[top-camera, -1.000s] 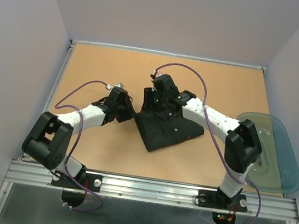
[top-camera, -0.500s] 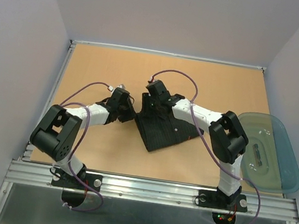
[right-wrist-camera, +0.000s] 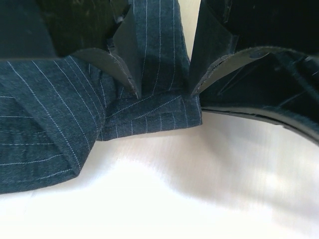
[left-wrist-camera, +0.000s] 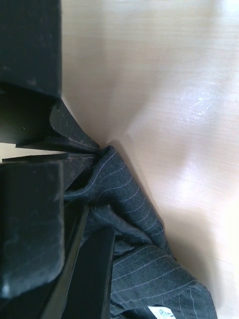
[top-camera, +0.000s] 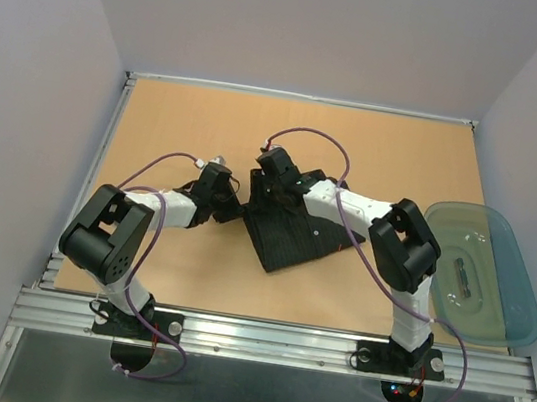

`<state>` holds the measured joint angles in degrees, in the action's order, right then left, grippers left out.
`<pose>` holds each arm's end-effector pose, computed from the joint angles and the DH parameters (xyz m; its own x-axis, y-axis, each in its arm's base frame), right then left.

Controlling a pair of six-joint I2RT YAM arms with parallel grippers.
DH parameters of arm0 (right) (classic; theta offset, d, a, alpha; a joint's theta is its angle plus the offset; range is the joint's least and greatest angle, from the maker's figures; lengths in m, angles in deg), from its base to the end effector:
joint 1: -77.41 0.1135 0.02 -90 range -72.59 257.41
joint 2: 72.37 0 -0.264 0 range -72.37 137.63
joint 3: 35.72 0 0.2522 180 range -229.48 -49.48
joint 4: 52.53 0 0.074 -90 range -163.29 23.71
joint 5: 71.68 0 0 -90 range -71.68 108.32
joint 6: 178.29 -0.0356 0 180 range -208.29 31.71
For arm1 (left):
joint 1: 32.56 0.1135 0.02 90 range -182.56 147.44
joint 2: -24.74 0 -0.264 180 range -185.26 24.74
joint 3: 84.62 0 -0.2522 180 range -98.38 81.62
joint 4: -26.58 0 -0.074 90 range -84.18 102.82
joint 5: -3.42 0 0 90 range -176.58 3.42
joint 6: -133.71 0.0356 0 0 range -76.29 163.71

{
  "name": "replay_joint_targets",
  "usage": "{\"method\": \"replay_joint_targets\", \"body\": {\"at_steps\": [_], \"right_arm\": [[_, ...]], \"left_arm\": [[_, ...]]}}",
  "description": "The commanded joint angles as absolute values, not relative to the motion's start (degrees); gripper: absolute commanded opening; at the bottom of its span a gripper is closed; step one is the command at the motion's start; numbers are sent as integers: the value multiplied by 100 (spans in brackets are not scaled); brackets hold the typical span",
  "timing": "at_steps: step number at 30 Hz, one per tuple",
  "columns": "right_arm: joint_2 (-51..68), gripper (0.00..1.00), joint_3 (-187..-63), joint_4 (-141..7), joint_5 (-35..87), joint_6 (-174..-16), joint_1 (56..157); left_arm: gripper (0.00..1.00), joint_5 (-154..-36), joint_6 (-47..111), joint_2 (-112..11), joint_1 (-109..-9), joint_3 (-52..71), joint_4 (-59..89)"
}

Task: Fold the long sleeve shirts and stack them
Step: Fold the shirt

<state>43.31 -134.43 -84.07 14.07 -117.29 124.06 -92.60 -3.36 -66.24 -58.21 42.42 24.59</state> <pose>0.3096 0.3241 0.1958 -0.7850 -0.1272 -0.6063 -0.3555 0.8940 0.2726 0.2751 -0.1363 0.1518 -0.7630 -0.4414 -0.4723 -0.0818 0.7907 -0.6067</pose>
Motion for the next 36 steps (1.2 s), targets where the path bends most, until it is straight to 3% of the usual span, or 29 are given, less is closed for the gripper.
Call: {"method": "replay_joint_targets", "body": {"at_steps": [1,5,6,7,11,36], "right_arm": [[4540,48,-13773,-8150,1226,-11800,12496],[4585,40,-13738,-8150,1137,-11765,12487],[4585,35,-13729,-8150,1146,-11756,12496],[4567,22,-13737,-8150,1190,-11747,12496],[4471,1,-13755,-8150,1199,-11625,12531],[3961,0,-13615,-7658,1498,-11536,12777]], "left_arm": [[14,-9458,-358,-6711,-5805,4427,2793],[8,-9563,-358,-6834,-5805,4497,2908],[8,-9572,-358,-6843,-5805,4506,2917],[8,-9581,-358,-6834,-5805,4515,2951],[7,-9572,-349,-6834,-5805,4515,2987],[3,-9651,-384,-6834,-5805,4708,3216]]}}
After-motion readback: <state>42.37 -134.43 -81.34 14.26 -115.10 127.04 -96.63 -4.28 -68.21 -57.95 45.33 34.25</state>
